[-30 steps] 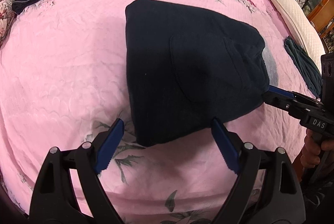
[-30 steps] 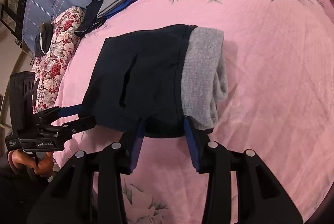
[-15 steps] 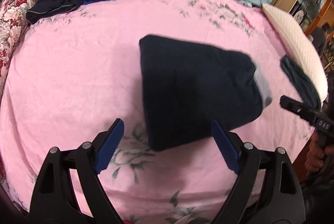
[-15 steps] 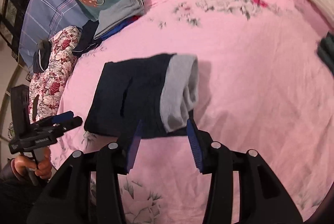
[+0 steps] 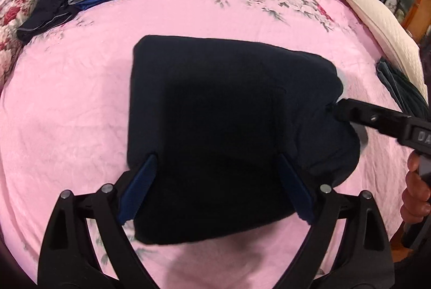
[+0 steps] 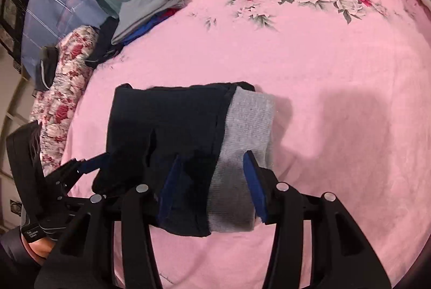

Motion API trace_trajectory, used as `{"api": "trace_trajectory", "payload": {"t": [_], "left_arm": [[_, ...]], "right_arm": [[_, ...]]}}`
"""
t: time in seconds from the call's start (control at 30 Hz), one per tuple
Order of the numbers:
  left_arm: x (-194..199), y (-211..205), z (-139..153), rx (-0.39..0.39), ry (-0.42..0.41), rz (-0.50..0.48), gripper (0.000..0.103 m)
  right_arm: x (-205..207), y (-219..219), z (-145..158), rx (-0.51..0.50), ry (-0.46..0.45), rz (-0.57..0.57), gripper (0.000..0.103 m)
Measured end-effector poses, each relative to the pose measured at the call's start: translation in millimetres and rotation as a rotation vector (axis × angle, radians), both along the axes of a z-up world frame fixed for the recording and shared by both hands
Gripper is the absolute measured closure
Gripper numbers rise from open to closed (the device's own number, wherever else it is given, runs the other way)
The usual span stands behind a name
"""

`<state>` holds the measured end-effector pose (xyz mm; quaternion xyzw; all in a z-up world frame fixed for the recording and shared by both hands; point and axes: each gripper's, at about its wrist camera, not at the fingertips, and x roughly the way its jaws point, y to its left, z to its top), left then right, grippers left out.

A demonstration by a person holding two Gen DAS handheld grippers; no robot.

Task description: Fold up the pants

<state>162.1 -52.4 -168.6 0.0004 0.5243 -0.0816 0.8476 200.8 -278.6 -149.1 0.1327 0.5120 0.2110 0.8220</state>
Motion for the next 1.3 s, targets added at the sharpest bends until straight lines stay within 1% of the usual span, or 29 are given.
{"api": "trace_trajectory", "payload": {"t": [0.07, 0.13, 0.17, 0.23, 0.27, 0.33, 0.37, 0.43, 0.53, 0.57, 0.6, 0.63, 0.73, 0.8, 0.9, 1.0, 1.07, 1.17, 1.23, 1.3], "left_arm": [[-8.2, 7.4, 13.7, -0.022, -0.014, 0.048, 0.012], [-19.0, 14.1, 23.9, -0.046, -0.057, 0.089, 0.012], [-23.5, 15.1, 23.3, -0.049, -0.065, 0.105, 0.011], [-24.9, 11.7, 9.4, -0.010, -0.027, 0.133, 0.011], [-26.8, 11.0, 1.1, 0.005, -0.016, 0.149, 0.010], [-33.3, 11.1, -4.4, 0.000, -0.048, 0.193, 0.009], [-34.5, 9.9, -4.1, 0.007, -0.040, 0.211, 0.009], [-38.1, 9.8, 3.7, 0.017, -0.025, 0.239, 0.009], [-49.7, 15.9, 22.0, 0.007, -0.041, 0.289, 0.010], [-53.2, 19.2, 25.2, 0.004, -0.044, 0.302, 0.010], [-53.0, 24.8, 30.8, -0.007, -0.048, 0.321, 0.010], [-51.5, 29.5, 34.7, -0.013, -0.051, 0.337, 0.010], [-38.5, 44.6, 45.1, -0.037, -0.050, 0.376, 0.010], [-25.6, 52.5, 50.2, -0.027, -0.053, 0.384, 0.010], [-0.5, 58.4, 54.2, -0.012, -0.051, 0.361, 0.010], [25.7, 58.3, 52.4, -0.028, -0.038, 0.318, 0.010], [44.8, 59.8, 44.9, -0.028, -0.019, 0.297, 0.010], [64.9, 66.4, 29.9, -0.068, 0.031, 0.296, 0.010], [76.6, 71.3, 20.3, -0.088, 0.059, 0.289, 0.010], [84.3, 74.4, 13.7, -0.085, 0.075, 0.279, 0.010]], "right_arm": [[-2.6, -2.4, 16.3, 0.032, -0.028, 0.021, 0.054], [-6.2, -2.7, 36.7, 0.091, -0.102, 0.071, 0.053], [-4.1, -0.6, 42.5, 0.121, -0.127, 0.110, 0.053], [5.4, 4.7, 40.5, 0.157, -0.121, 0.169, 0.053], [12.3, 8.8, 32.3, 0.162, -0.102, 0.189, 0.053], [29.8, 16.1, -0.3, 0.107, -0.017, 0.206, 0.054], [37.0, 16.8, -14.8, 0.102, 0.009, 0.212, 0.055], [37.2, 15.7, -13.7, 0.120, 0.002, 0.228, 0.055], [27.8, 11.6, 8.2, 0.156, -0.028, 0.243, 0.051], [23.9, 7.7, 13.8, 0.170, -0.042, 0.239, 0.046], [18.0, 0.9, 18.6, 0.181, -0.059, 0.222, 0.044], [14.2, -5.4, 20.8, 0.189, -0.066, 0.203, 0.044], [8.9, -23.8, 18.2, 0.207, -0.040, 0.160, 0.044], [9.3, -32.8, 14.4, 0.204, -0.026, 0.136, 0.044], [11.0, -42.4, 11.1, 0.181, -0.020, 0.091, 0.044], [14.7, -47.4, 10.0, 0.181, -0.021, 0.073, 0.044], [18.7, -44.8, 10.4, 0.160, -0.034, 0.086, 0.044], [32.0, -34.4, 13.9, 0.100, -0.068, 0.148, 0.044], [46.5, -24.9, 12.7, 0.032, -0.085, 0.197, 0.044], [61.4, -17.4, 4.6, -0.026, -0.067, 0.236, 0.044]]}}
